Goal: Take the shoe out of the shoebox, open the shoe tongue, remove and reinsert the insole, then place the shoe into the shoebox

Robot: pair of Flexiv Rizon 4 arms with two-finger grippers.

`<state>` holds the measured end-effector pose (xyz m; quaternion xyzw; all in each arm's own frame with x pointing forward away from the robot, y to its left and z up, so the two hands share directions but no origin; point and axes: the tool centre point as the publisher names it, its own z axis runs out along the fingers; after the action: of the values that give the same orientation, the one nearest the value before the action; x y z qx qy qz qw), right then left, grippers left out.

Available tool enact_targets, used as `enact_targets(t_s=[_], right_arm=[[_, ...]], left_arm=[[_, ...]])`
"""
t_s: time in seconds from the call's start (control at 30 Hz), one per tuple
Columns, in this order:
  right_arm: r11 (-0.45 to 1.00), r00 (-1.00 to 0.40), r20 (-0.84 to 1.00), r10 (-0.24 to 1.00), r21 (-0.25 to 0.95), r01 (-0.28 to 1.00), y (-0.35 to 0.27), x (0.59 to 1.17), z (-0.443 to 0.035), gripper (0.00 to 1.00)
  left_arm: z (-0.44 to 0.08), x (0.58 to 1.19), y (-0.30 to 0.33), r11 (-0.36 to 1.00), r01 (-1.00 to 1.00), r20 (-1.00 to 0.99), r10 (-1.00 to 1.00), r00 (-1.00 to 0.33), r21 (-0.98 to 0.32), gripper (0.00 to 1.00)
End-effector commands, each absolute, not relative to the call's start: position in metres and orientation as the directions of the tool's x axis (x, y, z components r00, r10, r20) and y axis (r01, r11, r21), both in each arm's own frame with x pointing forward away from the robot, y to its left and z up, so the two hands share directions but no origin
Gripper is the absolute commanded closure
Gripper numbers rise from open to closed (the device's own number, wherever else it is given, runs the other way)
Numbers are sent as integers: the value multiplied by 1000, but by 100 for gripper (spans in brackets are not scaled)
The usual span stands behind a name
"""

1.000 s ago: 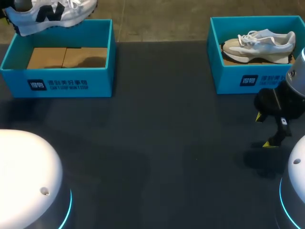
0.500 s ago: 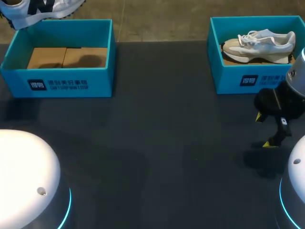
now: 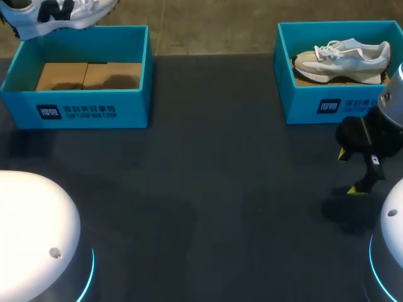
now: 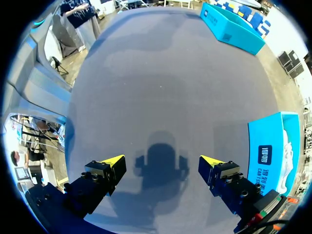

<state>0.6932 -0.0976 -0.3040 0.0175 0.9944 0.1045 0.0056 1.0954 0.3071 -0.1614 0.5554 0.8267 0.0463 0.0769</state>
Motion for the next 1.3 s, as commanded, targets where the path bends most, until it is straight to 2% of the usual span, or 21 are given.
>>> enact_targets(t_s=[0.03,0.17,0.57,1.3], right_arm=[[978,-999,-9,37,205,34,-97,692,-304,0],[978,-999,-9,37,205,34,-97,692,-304,0],[978,-999,-9,37,205,34,-97,692,-304,0],[978,-999,-9,37,205,34,-97,692,-304,0]], left_arm=[[-176,1118,305,396,909,-59,918,-391,128,100],[-196,1125,303,439,895,-31,899,-438,79,100],[-239,1128,301,429,903,-3,903,-429,26,100],[-271,1114,301,398,917,25,917,-399,42,100]])
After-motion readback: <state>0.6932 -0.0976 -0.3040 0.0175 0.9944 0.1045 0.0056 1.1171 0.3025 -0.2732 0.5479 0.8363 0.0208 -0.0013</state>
